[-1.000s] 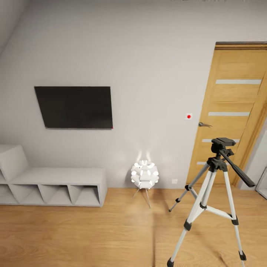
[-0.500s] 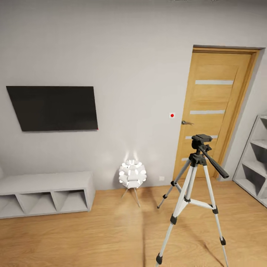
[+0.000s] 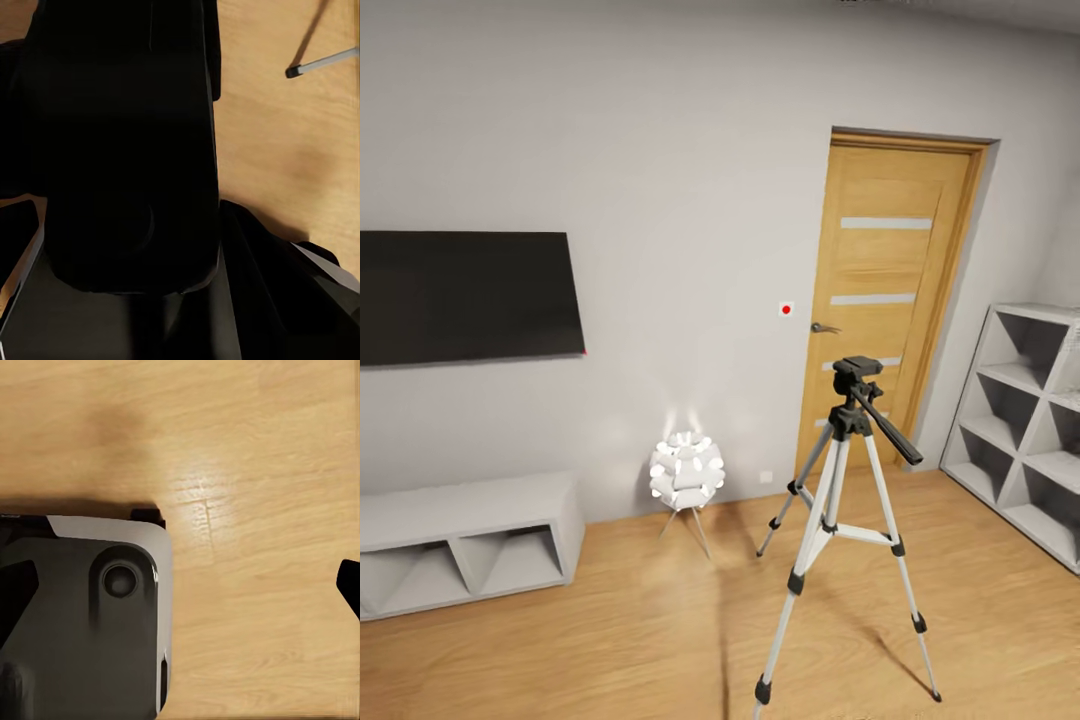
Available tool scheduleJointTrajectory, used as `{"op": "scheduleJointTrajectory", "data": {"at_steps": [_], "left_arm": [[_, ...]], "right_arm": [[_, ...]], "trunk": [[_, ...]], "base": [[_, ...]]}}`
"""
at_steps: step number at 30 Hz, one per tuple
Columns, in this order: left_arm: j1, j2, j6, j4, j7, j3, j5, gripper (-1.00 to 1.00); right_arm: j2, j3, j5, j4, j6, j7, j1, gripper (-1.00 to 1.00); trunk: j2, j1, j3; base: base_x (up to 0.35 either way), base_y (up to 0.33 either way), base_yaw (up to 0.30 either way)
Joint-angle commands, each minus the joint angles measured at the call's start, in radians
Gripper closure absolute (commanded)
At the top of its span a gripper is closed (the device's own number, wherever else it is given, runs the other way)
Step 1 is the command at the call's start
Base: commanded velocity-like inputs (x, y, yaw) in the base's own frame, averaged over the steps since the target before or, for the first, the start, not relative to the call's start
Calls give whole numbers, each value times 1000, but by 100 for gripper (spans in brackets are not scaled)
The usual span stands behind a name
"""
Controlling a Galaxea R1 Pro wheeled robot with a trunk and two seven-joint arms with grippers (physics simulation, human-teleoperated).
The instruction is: Attach the digital camera to the camera tripod in the bedroom.
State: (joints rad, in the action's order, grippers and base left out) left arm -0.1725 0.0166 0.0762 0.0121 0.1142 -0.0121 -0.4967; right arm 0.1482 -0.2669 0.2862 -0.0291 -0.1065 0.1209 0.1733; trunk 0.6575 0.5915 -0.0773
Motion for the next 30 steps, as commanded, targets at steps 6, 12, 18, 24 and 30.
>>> {"op": "scheduleJointTrajectory", "data": {"at_steps": [6, 12, 18, 24, 30], "left_arm": [[-1, 0, 3, -1, 6, -2, -5, 100], [-1, 0, 4, -1, 5, -2, -6, 100], [-1, 0, 4, -1, 5, -2, -6, 100], [-1, 0, 4, -1, 5, -2, -6, 100], [-1, 0, 4, -1, 5, -2, -6, 100]], "right_arm": [[1, -9, 8, -3, -5, 2, 2, -100], [1, -9, 8, -3, -5, 2, 2, -100], [1, -9, 8, -3, -5, 2, 2, -100], [1, -8, 8, -3, -5, 2, 2, -100], [1, -8, 8, -3, -5, 2, 2, -100]], "trunk": [[2, 0, -2], [2, 0, -2], [2, 0, -2], [2, 0, -2], [2, 0, -2]], "base": [[0, 0, -217], [0, 0, -205], [0, 0, -202], [0, 0, -222], [0, 0, -240]]}}
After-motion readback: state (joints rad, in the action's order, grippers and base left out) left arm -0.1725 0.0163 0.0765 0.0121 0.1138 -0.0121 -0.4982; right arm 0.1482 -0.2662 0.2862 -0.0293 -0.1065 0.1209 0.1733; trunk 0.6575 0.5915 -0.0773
